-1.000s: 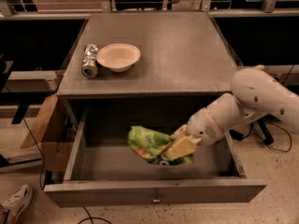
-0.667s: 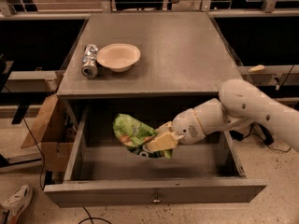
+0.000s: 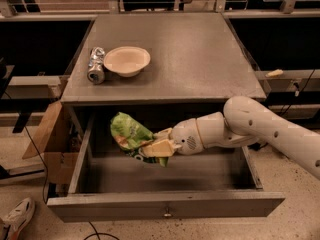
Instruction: Place green rice chip bag into top drawer
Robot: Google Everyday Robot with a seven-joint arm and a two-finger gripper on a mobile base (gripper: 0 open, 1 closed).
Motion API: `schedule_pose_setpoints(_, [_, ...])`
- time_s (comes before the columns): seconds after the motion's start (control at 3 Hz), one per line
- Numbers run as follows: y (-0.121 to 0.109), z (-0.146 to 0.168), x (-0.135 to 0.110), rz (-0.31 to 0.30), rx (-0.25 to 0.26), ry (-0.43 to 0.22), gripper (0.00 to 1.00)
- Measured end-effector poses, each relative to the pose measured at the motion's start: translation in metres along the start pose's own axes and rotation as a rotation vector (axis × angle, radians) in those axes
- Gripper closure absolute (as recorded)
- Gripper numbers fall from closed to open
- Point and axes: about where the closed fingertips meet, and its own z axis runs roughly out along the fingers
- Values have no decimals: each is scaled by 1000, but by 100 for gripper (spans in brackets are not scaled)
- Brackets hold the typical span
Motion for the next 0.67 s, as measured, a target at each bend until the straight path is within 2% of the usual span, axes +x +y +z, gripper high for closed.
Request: schedule_pose_setpoints(0.67, [-1, 1, -1, 0, 4, -2, 11])
